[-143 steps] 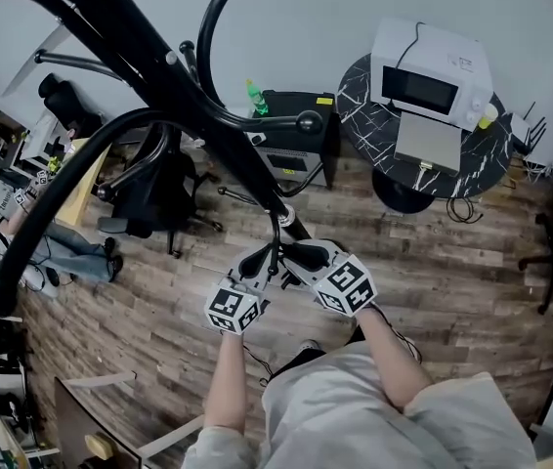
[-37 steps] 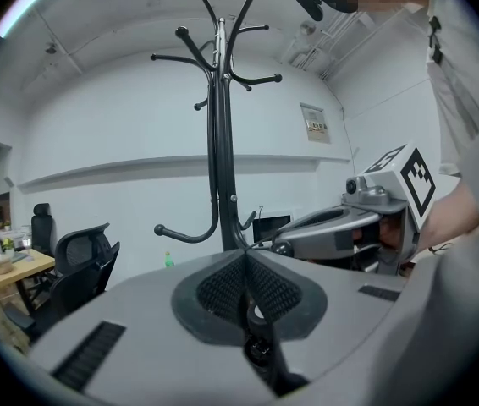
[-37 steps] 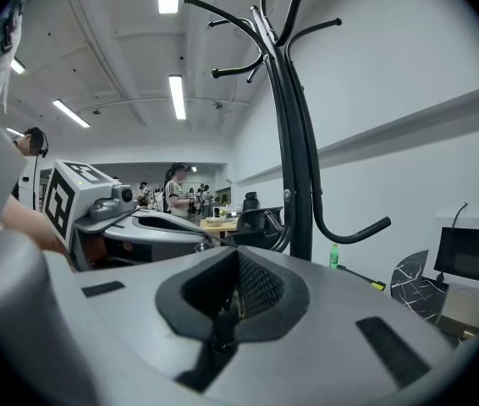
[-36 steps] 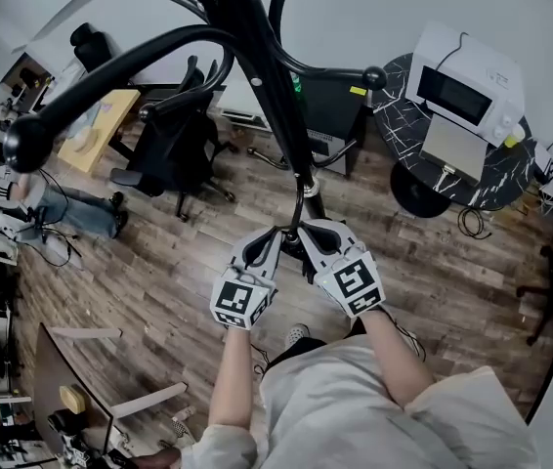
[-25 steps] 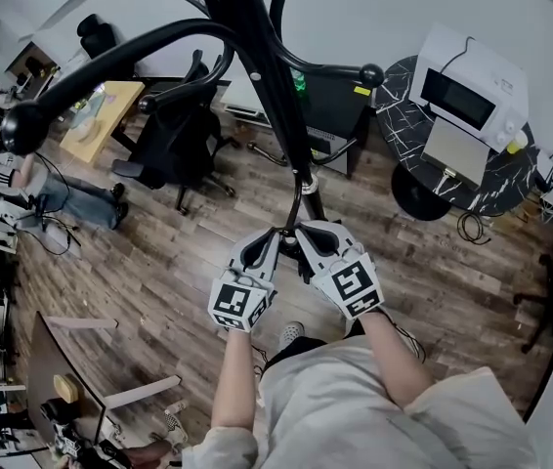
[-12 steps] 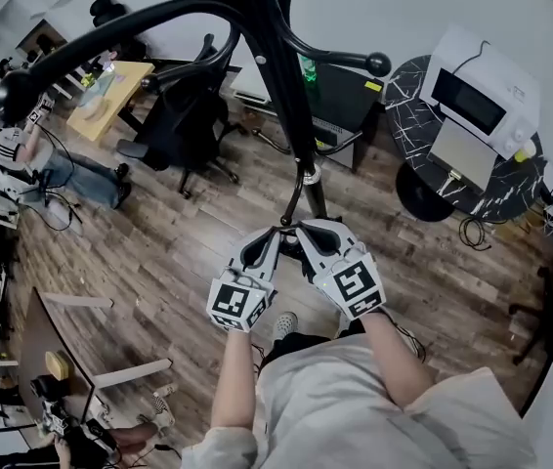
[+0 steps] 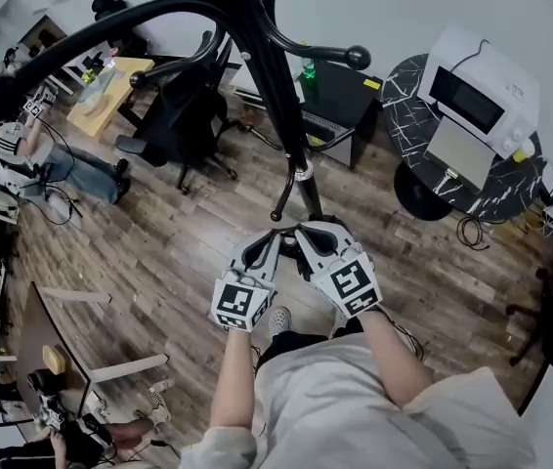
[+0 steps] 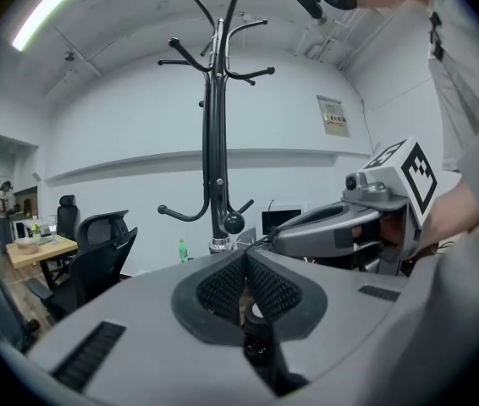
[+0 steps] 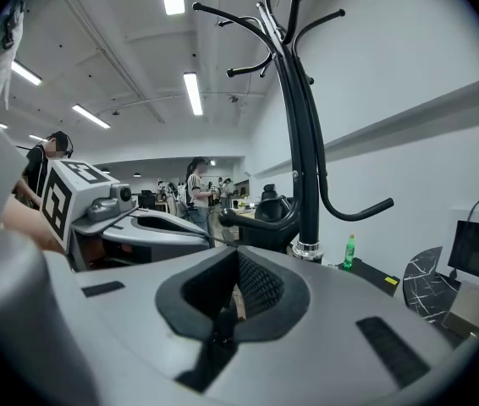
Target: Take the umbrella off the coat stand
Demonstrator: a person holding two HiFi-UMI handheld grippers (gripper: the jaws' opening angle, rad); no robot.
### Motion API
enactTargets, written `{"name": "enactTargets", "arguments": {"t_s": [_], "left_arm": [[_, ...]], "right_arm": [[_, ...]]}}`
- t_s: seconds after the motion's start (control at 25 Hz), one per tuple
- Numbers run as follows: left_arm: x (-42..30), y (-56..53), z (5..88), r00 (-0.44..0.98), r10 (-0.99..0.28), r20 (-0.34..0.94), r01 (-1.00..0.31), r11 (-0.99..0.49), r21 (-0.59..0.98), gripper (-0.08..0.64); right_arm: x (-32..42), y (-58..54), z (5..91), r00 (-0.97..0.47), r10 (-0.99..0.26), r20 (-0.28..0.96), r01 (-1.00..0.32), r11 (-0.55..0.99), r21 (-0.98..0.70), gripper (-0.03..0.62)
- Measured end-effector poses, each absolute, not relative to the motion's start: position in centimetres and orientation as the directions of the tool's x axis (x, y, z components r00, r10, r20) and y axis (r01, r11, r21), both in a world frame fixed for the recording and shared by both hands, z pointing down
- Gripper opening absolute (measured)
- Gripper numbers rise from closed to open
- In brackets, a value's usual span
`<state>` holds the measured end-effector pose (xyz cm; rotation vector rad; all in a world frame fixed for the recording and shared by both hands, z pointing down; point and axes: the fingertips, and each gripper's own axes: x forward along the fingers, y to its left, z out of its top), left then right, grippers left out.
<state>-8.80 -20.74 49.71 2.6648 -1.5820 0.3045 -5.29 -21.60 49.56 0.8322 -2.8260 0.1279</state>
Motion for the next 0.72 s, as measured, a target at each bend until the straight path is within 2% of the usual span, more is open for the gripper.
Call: {"name": "enactTargets", "arguments": {"t_s": [0.24,0.4,0.72], "left_arm": [[-7.0,-20.8,51.2,0.464,-0.855,0.233,-0.862,-0.497,-0.105,0.023],[-6.5,-20.5,52.4,0.454,-0.857,0.245,-0.873,-0.483,-0.069,0.023],[-5.4,-19.0,55.0,0.423,-0.864,0.274,-0.897,-0.442,-0.01,0.023]], "right_arm": [[-3.5,-21.7,51.2,-0.8,-0.549,0.243,-0.572,0.82,-0.028,0.008],[-3.1,-21.5,52.8,-0.793,-0.55,0.263,-0.57,0.821,-0.001,0.008],[-1.8,-20.8,55.5,-0.796,-0.525,0.3,-0.565,0.823,-0.059,0.008]]}}
